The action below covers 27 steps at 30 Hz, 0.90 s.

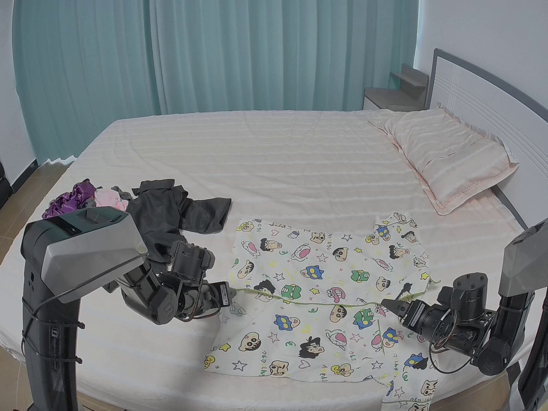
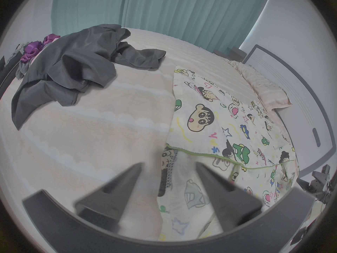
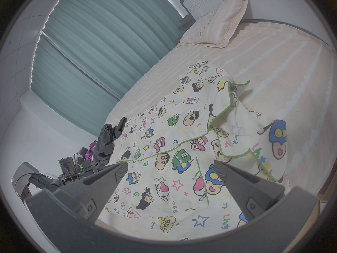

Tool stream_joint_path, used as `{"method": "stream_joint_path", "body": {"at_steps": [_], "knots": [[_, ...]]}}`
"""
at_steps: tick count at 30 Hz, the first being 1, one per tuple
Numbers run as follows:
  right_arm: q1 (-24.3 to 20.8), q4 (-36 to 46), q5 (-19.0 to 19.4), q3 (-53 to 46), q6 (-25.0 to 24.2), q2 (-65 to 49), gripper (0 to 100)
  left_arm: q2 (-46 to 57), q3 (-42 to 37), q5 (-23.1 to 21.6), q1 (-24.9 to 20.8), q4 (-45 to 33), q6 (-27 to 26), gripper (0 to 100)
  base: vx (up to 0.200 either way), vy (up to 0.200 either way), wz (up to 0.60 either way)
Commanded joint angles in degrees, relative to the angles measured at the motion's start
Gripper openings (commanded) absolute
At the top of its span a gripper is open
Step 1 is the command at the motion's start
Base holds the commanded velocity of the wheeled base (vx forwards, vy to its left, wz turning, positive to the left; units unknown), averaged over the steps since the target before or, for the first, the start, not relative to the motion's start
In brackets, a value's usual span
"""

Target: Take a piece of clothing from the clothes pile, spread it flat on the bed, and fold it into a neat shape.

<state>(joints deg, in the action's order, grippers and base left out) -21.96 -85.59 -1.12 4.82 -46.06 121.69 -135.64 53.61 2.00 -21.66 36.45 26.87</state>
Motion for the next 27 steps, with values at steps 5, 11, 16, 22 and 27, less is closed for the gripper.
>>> {"method": "stream_joint_path", "body": {"at_steps": [5, 11, 16, 22, 27], "knots": [[0.0, 0.0, 0.0, 0.0, 0.0, 0.1, 100, 0.7, -2.5, -0.7, 0.0, 0.3, 0.2, 100, 0.0, 0.0, 0.0], [0.0, 0.0, 0.0, 0.0, 0.0, 0.1, 100, 4.6, -6.9, -4.7, -2.2, 0.6, 2.8, 100, 0.0, 0.0, 0.0], [-0.1, -0.1, 0.0, -0.2, 0.0, 0.0, 100, 9.8, -8.5, -6.1, -4.7, 0.4, 16.4, 100, 0.0, 0.0, 0.0], [-0.1, -0.1, 0.1, -0.2, -0.1, 0.0, 100, 11.8, -15.5, -8.6, -6.5, 0.6, 18.6, 100, 0.0, 0.0, 0.0], [-0.1, -0.1, 0.0, -0.3, -0.1, 0.0, 100, 11.4, -18.9, -8.8, -8.7, 2.0, 18.3, 100, 0.0, 0.0, 0.0]]}}
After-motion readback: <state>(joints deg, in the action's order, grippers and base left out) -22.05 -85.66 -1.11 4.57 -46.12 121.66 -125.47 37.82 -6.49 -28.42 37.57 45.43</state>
